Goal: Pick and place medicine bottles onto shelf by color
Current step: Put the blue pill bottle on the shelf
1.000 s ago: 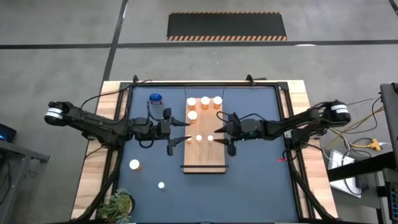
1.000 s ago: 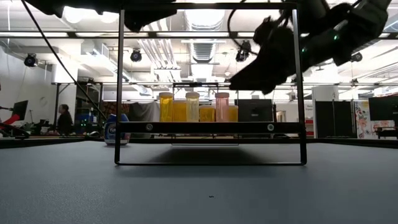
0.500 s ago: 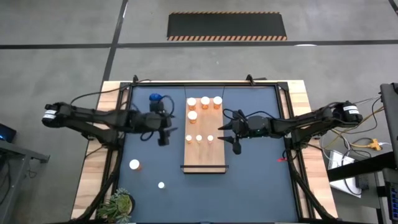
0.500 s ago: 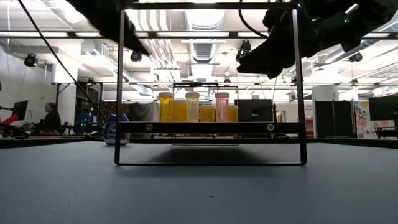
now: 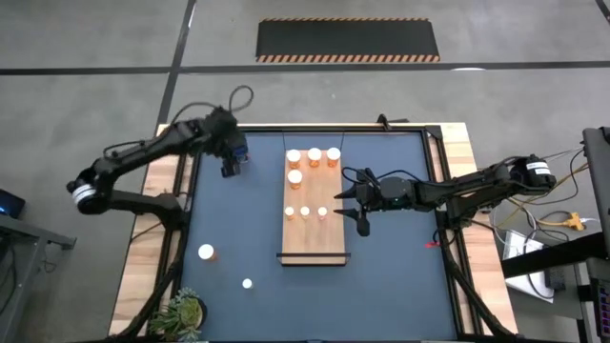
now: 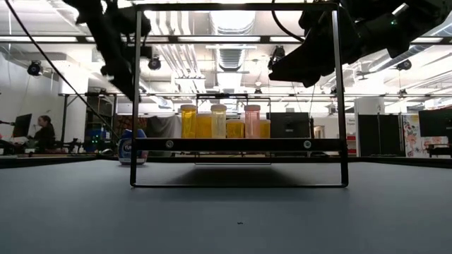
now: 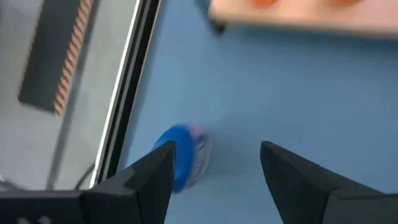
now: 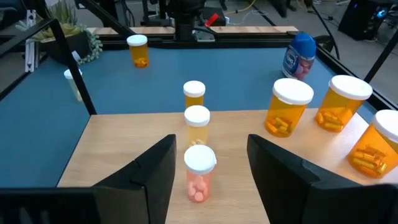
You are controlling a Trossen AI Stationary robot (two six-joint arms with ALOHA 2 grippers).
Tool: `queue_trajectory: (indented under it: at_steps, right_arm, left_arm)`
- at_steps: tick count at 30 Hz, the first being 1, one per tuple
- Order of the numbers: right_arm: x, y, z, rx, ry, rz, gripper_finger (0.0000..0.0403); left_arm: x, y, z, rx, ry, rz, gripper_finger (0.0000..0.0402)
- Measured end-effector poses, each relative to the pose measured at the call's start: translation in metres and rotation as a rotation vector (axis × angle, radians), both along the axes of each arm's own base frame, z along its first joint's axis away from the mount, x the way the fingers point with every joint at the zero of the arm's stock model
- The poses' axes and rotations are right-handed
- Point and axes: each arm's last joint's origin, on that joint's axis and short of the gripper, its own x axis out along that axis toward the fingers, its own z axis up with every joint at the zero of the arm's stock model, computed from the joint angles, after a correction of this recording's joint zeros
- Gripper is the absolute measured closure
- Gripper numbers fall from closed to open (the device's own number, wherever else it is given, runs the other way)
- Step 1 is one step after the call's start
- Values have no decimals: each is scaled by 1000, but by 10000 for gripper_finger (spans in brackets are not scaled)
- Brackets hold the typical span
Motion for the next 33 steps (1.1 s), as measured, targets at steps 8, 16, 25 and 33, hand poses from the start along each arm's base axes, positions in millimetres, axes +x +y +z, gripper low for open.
queue_trajectory:
  at_steps: [8, 16, 25, 33]
  right_arm:
    - [0, 0, 0, 0, -2, 0, 213]
    - [0, 0, 0, -1, 0, 0, 213]
    - [0, 0, -1, -9, 12, 3, 213]
    - [0, 0, -2, -9, 18, 3, 213]
  left_arm:
    - [4, 55, -35, -107, 145, 77, 185]
    - [22, 77, -51, -101, 279, 93, 185]
    - [24, 79, -60, -114, 332, 44, 188]
    - [24, 76, -60, -114, 348, 15, 243]
